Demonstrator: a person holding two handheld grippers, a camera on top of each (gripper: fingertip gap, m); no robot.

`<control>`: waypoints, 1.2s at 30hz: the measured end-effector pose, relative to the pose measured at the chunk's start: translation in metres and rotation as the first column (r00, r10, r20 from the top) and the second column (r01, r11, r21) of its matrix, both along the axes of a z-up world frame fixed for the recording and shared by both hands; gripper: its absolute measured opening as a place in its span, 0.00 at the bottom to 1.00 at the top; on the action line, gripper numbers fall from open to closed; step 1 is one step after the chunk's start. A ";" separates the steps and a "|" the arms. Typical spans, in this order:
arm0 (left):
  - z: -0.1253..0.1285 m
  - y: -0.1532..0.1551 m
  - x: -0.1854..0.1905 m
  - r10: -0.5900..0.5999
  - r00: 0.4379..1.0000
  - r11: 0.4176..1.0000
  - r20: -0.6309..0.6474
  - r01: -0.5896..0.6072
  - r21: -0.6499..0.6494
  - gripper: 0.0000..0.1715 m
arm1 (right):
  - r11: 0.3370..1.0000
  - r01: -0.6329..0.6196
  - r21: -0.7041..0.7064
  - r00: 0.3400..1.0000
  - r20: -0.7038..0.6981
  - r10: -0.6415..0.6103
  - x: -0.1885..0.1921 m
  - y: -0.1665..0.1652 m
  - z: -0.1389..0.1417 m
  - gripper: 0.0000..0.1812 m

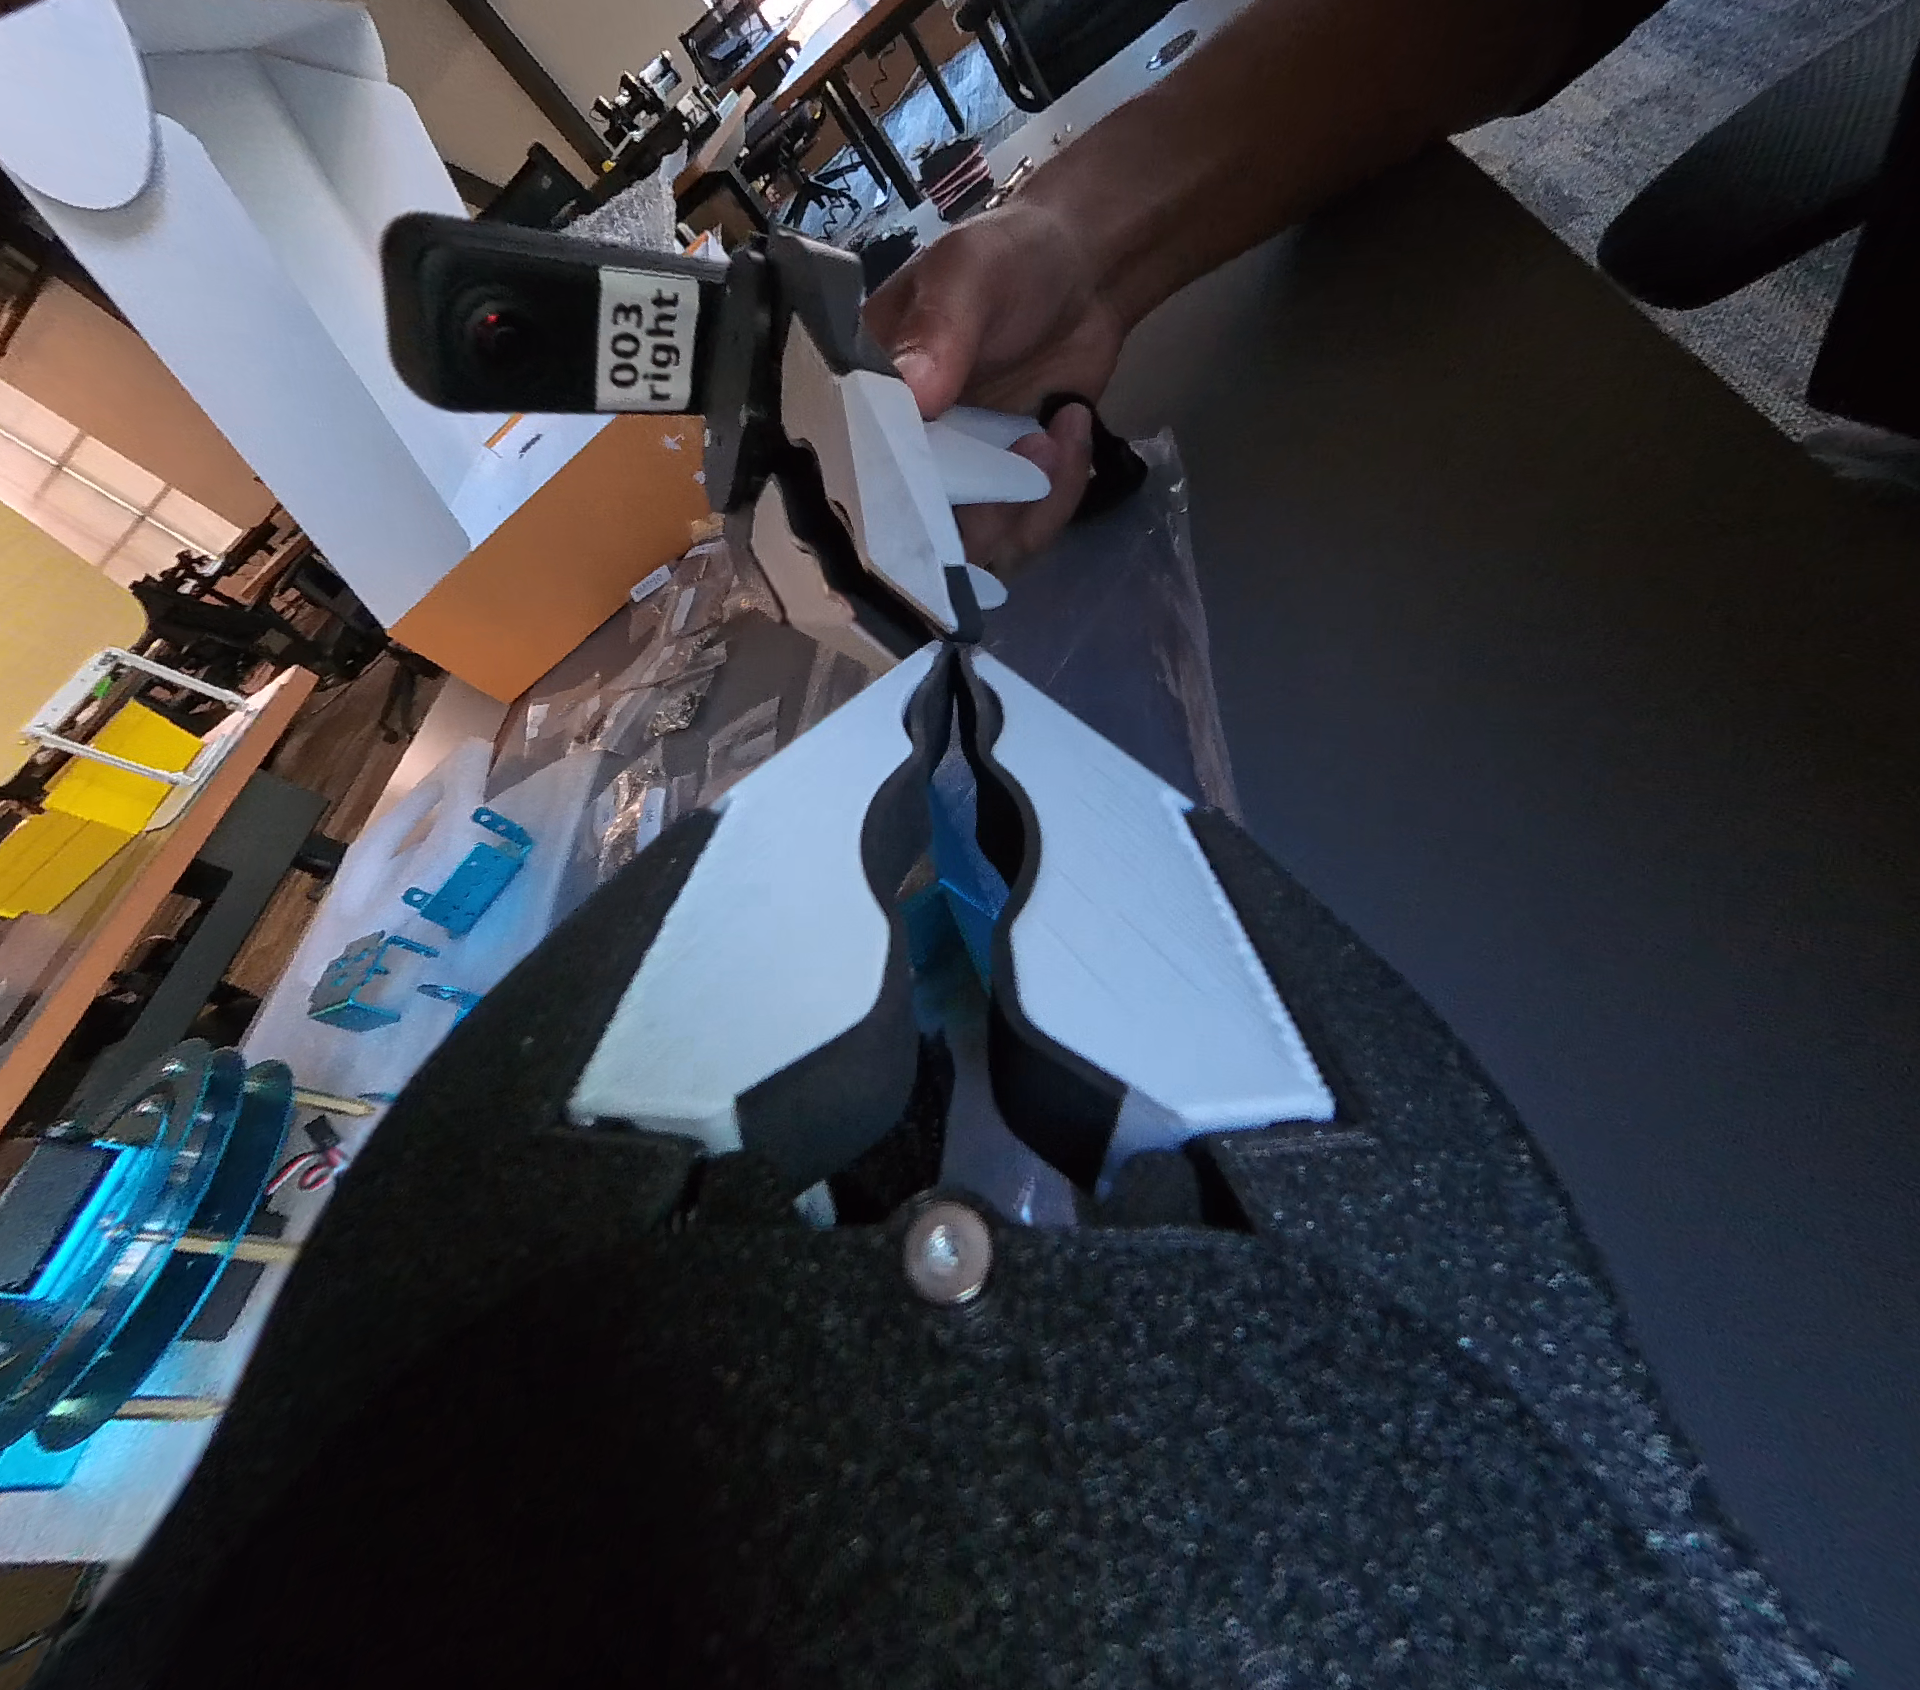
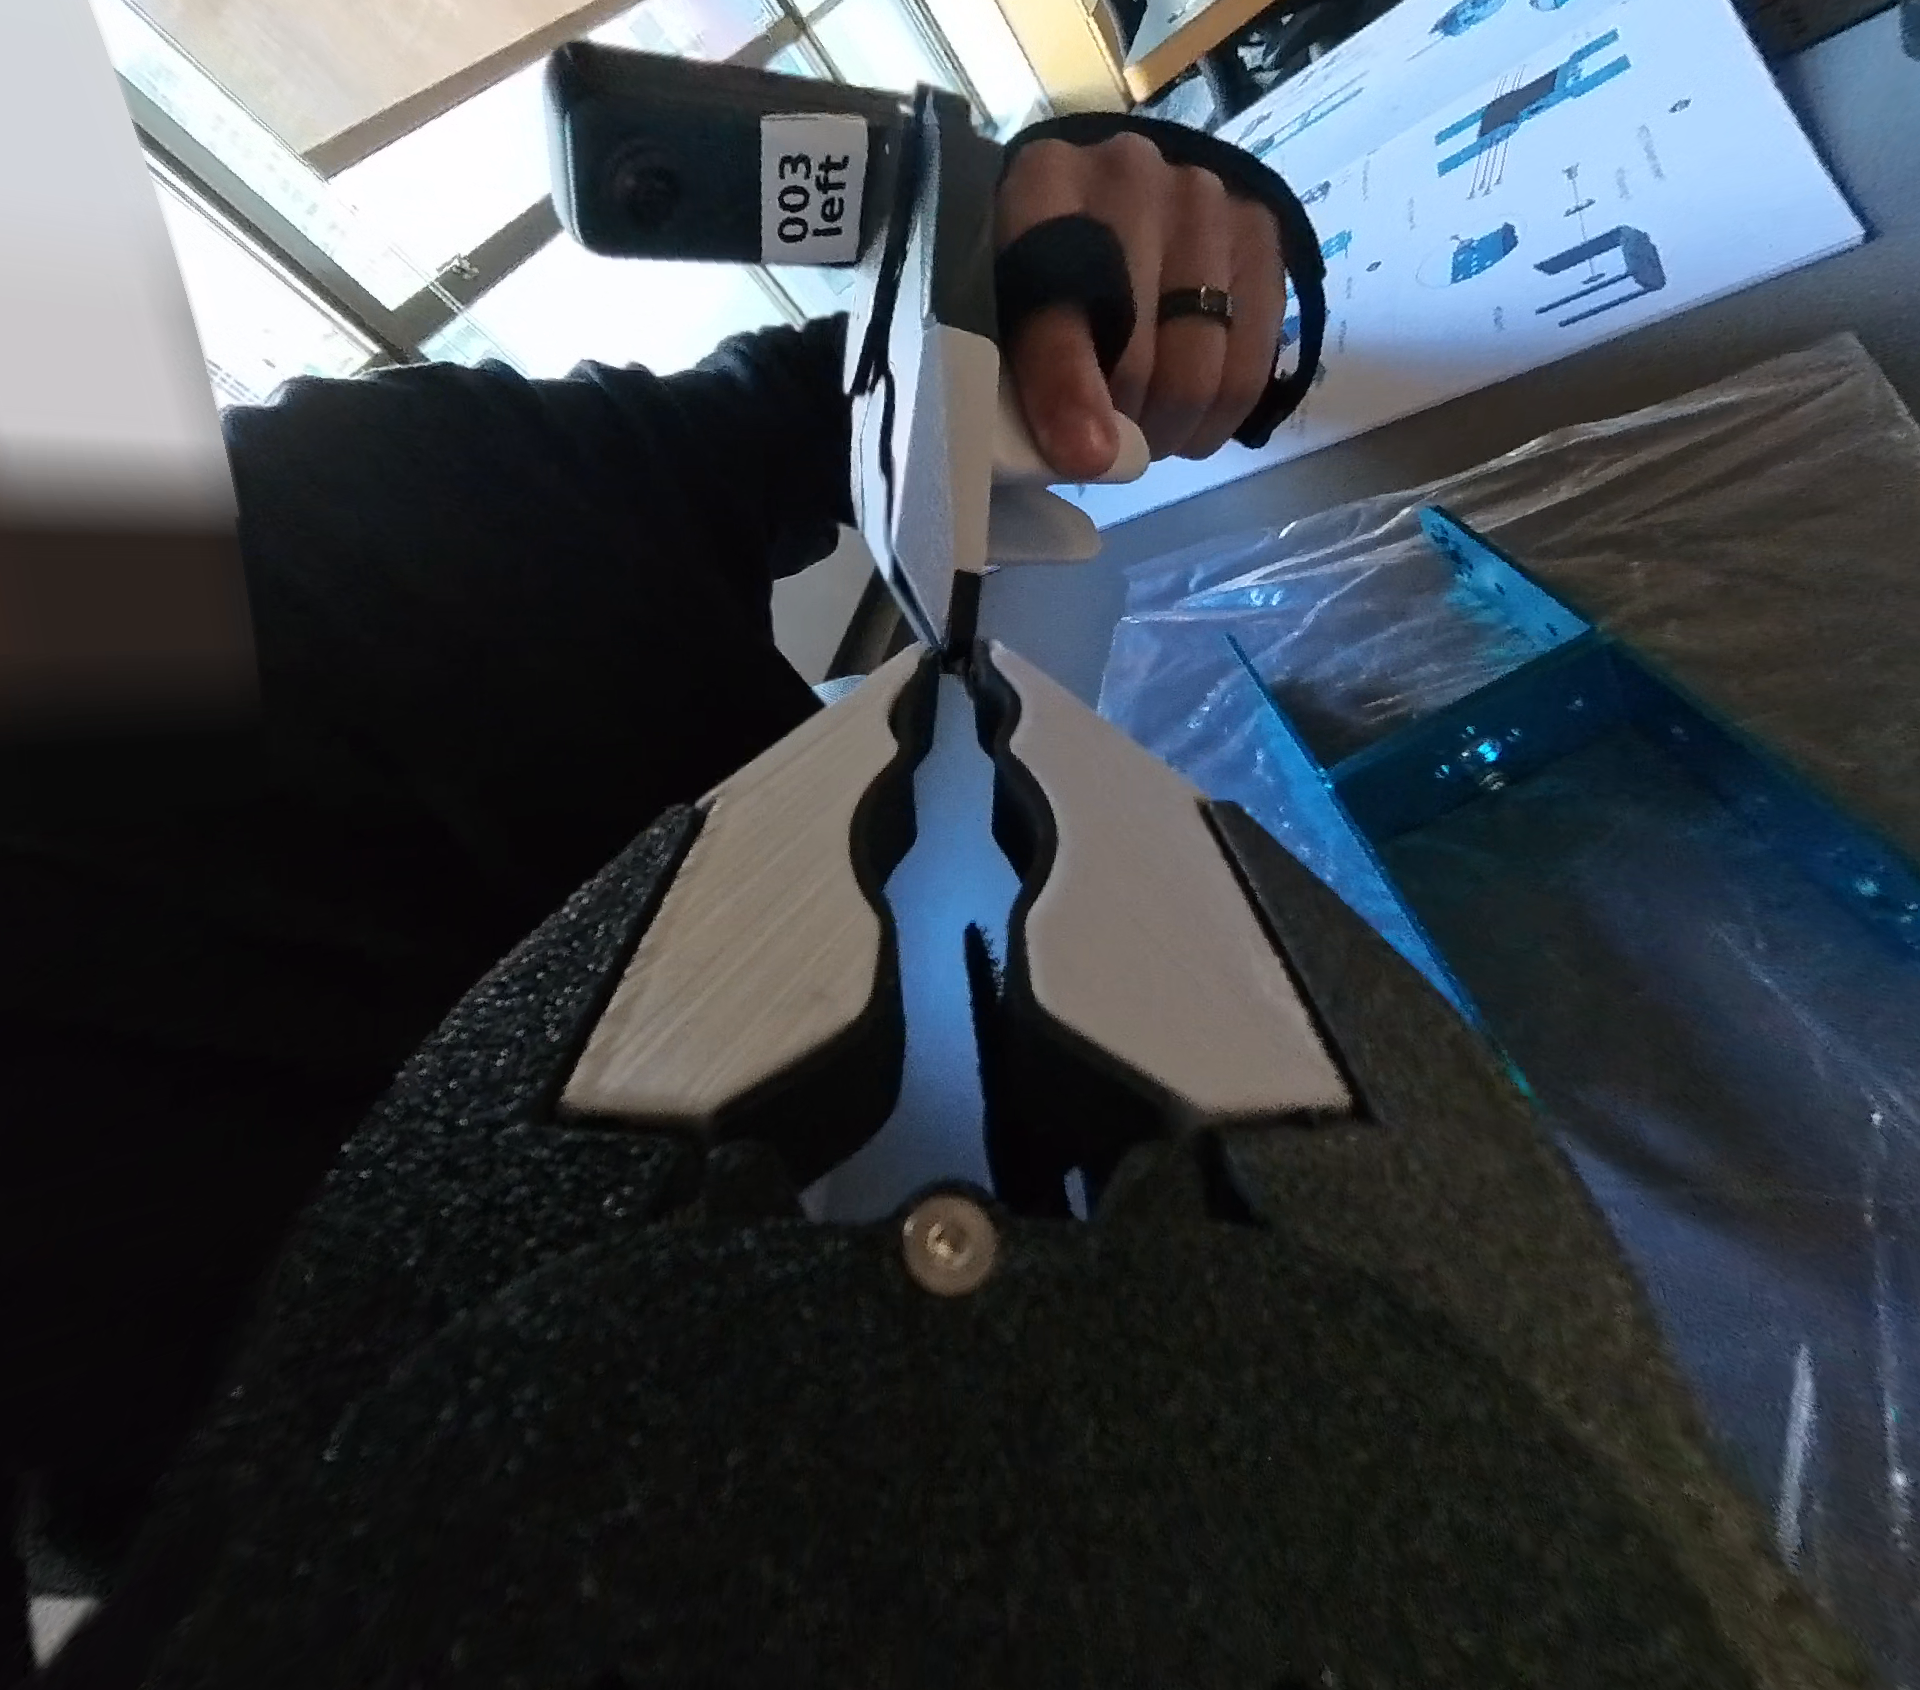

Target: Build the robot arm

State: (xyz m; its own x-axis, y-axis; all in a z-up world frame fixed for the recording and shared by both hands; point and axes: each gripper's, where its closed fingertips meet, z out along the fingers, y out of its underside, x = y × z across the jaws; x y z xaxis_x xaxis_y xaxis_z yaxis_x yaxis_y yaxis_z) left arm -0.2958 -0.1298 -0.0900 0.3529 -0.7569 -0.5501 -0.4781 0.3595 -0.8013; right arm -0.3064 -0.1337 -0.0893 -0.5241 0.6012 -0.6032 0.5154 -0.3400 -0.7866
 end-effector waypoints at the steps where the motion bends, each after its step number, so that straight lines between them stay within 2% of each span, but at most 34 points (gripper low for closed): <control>1: -0.001 -0.001 0.001 -0.005 1.000 1.000 0.001 0.005 -0.003 0.00 | 1.000 -0.010 0.000 1.000 0.006 0.010 0.001 -0.001 -0.001 0.03; 10: 0.006 0.000 0.000 0.017 0.999 1.000 0.045 -0.016 -0.010 0.00 | 0.999 -0.013 -0.044 1.000 -0.019 0.012 0.001 0.001 0.005 0.02; 17: 0.014 0.005 -0.007 0.048 0.995 0.999 0.088 -0.047 -0.012 0.02 | 0.997 0.040 -0.070 0.999 -0.034 -0.043 -0.001 0.015 0.009 0.02; 21: 0.019 0.012 -0.012 0.086 0.988 0.996 0.132 -0.080 -0.049 0.02 | 0.988 0.081 -0.129 0.992 -0.082 -0.092 0.003 0.030 0.024 0.02; 23: 0.019 0.018 -0.012 0.127 0.978 0.989 0.163 -0.112 -0.094 0.05 | 0.976 0.082 -0.201 0.984 -0.137 -0.111 0.003 0.032 0.039 0.02; 25: 0.024 0.026 -0.011 0.189 0.950 0.975 0.247 -0.151 -0.163 0.05 | 0.967 0.124 -0.222 0.964 -0.205 -0.171 -0.002 0.035 0.051 0.02; 30: 0.041 0.025 -0.003 0.203 0.853 0.931 0.481 -0.017 -0.364 0.07 | 0.958 0.146 -0.246 0.939 -0.271 -0.212 -0.012 0.029 0.062 0.01; 32: 0.047 0.026 -0.008 0.216 0.817 0.926 0.535 0.003 -0.378 0.07 | 0.958 0.159 -0.239 0.934 -0.279 -0.224 -0.014 0.029 0.061 0.01; 36: 0.051 0.023 -0.008 0.204 0.790 0.901 0.579 0.080 -0.427 0.06 | 0.962 0.188 -0.198 0.924 -0.296 -0.242 -0.017 0.029 0.059 0.01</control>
